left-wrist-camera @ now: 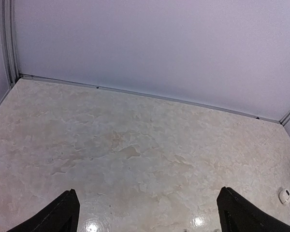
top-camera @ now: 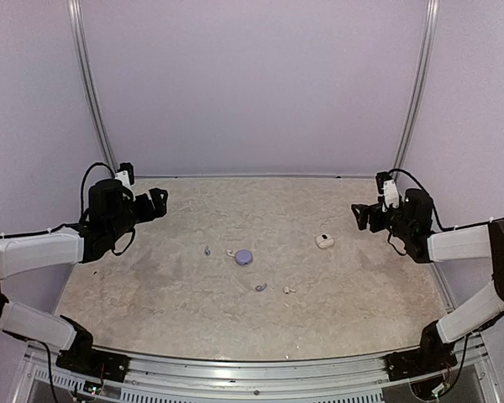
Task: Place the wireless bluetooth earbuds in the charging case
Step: Move the charging case to the center of the board.
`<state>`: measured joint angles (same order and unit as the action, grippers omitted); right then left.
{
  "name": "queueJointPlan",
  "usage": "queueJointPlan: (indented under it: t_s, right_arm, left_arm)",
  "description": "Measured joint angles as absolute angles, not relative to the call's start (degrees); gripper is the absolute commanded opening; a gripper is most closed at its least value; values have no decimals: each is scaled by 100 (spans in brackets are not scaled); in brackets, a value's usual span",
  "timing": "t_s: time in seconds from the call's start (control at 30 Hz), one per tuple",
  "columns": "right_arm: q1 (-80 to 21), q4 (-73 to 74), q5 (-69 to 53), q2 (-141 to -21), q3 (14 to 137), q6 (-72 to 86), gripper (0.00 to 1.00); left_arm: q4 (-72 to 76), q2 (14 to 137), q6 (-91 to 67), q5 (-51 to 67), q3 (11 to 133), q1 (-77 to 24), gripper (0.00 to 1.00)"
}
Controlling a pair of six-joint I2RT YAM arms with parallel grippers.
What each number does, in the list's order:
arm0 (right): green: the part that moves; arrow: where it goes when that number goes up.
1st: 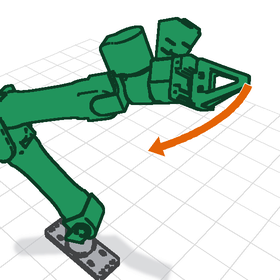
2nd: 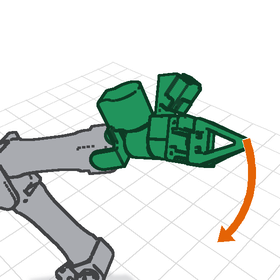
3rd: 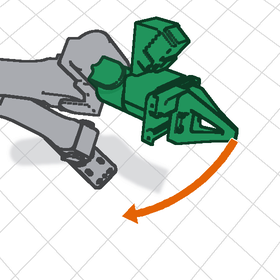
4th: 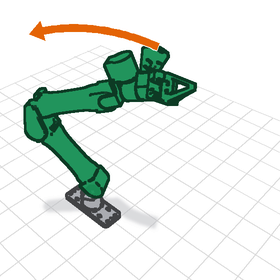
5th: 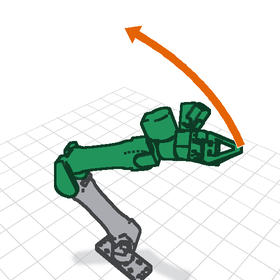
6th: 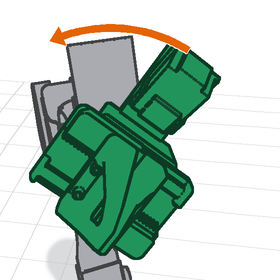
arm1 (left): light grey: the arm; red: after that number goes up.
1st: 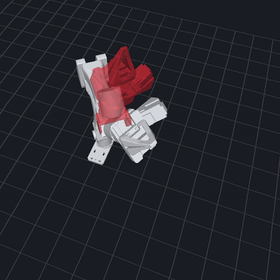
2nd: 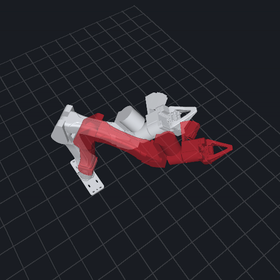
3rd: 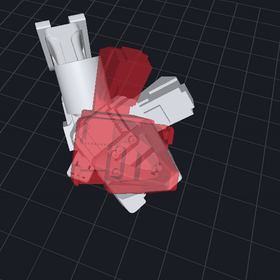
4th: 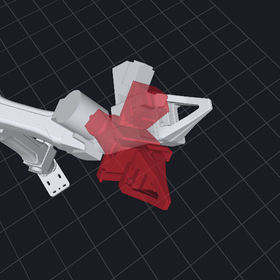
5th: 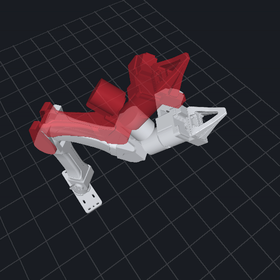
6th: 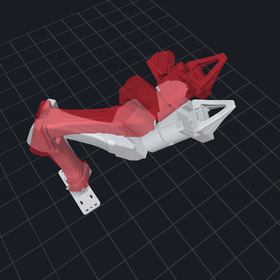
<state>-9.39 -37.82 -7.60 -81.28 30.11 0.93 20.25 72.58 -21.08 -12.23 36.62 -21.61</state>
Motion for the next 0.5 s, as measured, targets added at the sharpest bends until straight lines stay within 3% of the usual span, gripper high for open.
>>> queueJointPlan:
  t_s: [0.5]
  right_arm:
    - [-1688, -1291, -2158, -8759, 4805, 296, 91]
  left_arm:
    - [1647, 7745, -2121, -392, 4051, -2766, 99]
